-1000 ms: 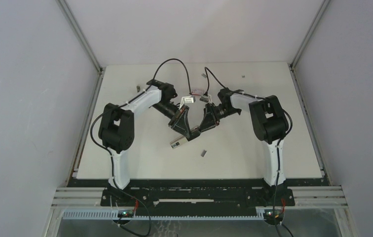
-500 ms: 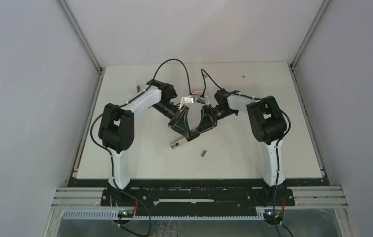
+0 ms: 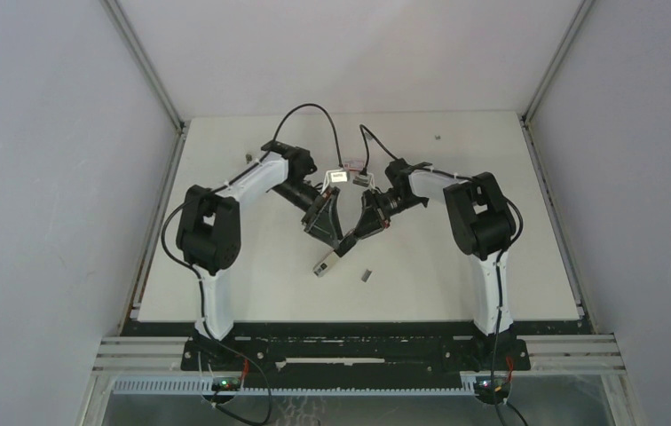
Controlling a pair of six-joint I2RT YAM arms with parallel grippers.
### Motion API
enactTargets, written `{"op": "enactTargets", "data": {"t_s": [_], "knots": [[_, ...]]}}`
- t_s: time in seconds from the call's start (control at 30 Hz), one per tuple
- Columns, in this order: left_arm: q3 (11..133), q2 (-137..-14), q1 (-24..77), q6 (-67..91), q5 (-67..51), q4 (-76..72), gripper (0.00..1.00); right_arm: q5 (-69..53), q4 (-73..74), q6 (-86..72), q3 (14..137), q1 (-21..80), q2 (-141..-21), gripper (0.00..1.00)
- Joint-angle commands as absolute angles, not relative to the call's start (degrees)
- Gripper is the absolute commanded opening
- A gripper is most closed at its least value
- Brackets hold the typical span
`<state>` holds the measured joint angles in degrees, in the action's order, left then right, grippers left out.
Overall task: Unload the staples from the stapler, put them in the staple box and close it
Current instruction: Open the stapler at the center of the board.
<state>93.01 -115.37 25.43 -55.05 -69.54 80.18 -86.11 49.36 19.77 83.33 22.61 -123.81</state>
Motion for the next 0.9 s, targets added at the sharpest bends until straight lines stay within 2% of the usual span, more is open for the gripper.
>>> {"op": "enactTargets", "data": {"t_s": [0.0,0.07,0.1,0.23,0.43,0.7,0.87], "knots": [[97.9,-114.2,23.1,-50.0,-69.9,79.5,0.77,-87.4,45.8,15.2,84.6,21.4,-122.0,0.29],[98.5,-112.6,22.6,-44.0,-66.5,75.3,0.96,-85.5,42.2,11.5,83.4,20.9,-121.7,0.28],[97.7,-111.2,22.7,-38.6,-63.4,70.6,1.00,-84.3,39.9,9.1,82.6,20.6,-121.5,0.28],[90.2,-103.6,23.9,-19.8,-45.4,48.3,0.99,-80.1,31.7,-0.2,80.1,19.5,-120.5,0.28],[90.0,-101.4,30.0,-15.6,-27.6,43.6,1.00,-74.7,22.3,-11.4,76.9,17.7,-117.6,0.27],[92.1,-101.2,41.2,-17.3,-19.0,43.0,0.99,-71.7,13.9,-20.4,72.9,14.2,-115.5,0.27],[96.6,-106.0,44.2,-17.5,-15.3,44.6,0.88,-71.4,14.6,-19.9,72.9,13.1,-115.5,0.26]]}}
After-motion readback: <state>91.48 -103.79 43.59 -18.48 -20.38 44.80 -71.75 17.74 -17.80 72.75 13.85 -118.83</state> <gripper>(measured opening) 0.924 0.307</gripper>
